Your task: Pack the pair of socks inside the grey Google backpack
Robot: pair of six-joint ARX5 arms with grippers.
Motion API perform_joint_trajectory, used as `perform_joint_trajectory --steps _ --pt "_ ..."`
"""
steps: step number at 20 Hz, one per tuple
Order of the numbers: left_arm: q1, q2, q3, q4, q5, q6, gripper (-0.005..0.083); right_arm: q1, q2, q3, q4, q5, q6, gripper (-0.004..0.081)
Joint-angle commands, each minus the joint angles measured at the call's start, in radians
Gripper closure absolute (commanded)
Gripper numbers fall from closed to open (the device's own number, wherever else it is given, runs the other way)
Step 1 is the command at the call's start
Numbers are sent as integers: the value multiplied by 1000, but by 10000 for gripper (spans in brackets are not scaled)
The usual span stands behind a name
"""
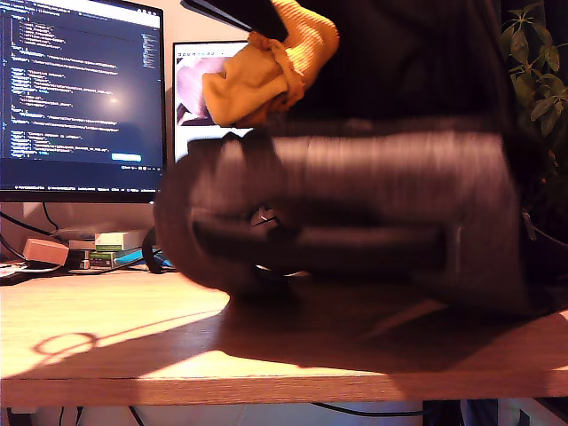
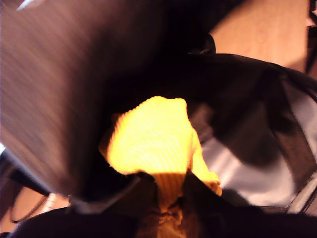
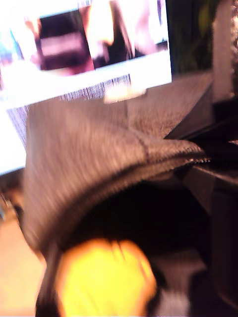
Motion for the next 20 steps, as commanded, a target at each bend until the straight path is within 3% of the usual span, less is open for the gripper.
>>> perform_joint_trajectory --steps 1,7,12,20 --pt "-16 -10 19 8 4 -10 797 26 -5 52 35 -1 -3 781" --pt "-86 -10 19 8 0 -24 797 92 -5 126 23 29 -8 781" --pt "-124 -10 19 16 -102 29 797 138 -6 179 -11 83 -9 781" --pt "-126 -49 19 160 -212 41 797 142 -6 183 -12 85 -8 781"
